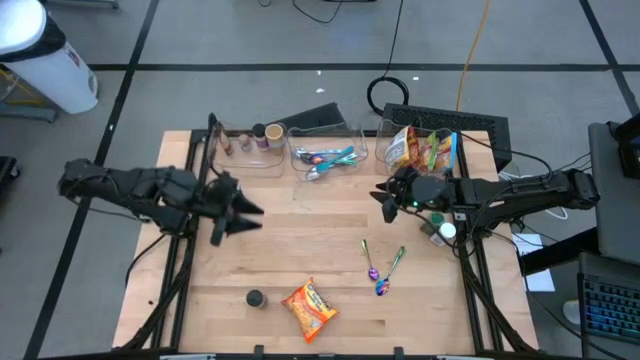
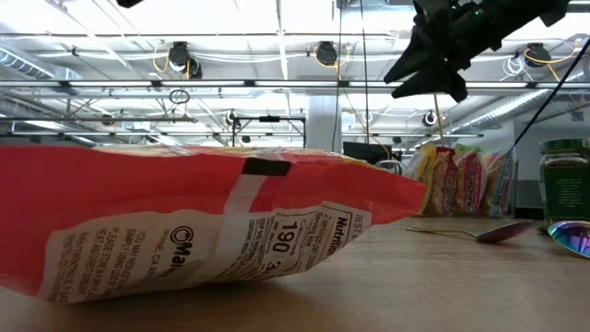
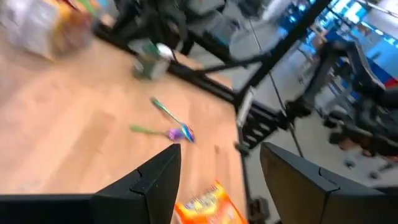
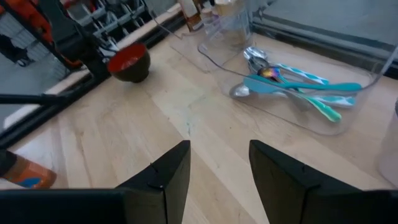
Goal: Pick & Place Food Item
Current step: Put the orange seasoning bottle into the left transparent bin
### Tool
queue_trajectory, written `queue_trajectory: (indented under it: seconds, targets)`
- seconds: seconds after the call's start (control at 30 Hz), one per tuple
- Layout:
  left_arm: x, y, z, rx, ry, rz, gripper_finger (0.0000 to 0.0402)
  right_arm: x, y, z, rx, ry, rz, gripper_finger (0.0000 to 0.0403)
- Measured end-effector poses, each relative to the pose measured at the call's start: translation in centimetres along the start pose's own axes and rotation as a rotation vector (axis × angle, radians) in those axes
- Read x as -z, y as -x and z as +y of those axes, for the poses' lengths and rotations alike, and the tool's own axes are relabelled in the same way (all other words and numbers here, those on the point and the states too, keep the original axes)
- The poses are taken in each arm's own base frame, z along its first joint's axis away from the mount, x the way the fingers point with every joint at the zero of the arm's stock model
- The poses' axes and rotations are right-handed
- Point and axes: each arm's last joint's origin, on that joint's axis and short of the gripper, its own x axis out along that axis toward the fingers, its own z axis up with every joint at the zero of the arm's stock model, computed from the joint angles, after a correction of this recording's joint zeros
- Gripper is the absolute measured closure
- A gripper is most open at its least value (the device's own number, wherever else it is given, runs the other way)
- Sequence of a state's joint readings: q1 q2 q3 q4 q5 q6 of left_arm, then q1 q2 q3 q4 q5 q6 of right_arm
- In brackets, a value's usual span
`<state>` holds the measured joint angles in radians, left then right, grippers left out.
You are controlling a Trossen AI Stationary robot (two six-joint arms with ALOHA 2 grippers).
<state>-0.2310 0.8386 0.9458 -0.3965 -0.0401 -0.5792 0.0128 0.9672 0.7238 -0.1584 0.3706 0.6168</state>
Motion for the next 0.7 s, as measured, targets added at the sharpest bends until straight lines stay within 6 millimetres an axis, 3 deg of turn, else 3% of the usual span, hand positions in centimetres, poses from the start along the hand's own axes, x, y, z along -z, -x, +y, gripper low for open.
queue_trajectory:
  seconds: [0.17, 0.4, 0.7]
  targets:
    - [1.0, -1.4, -1.9, -0.054, -0.004, 0.115, 0.0176, -0.6, 0.0, 0.4, -0.040, -0.005, -0.057, 0.0248]
    - [0.8, -3.7, -5.4, -0.147, -0.097, 0.245, 0.0176, -1.5, 0.2, 1.1, -0.115, 0.013, -0.145, 0.0248]
    - [1.7, -7.5, -10.0, -0.240, -0.128, 0.483, 0.0177, -1.2, 0.2, 1.2, -0.187, 0.056, -0.083, 0.0248]
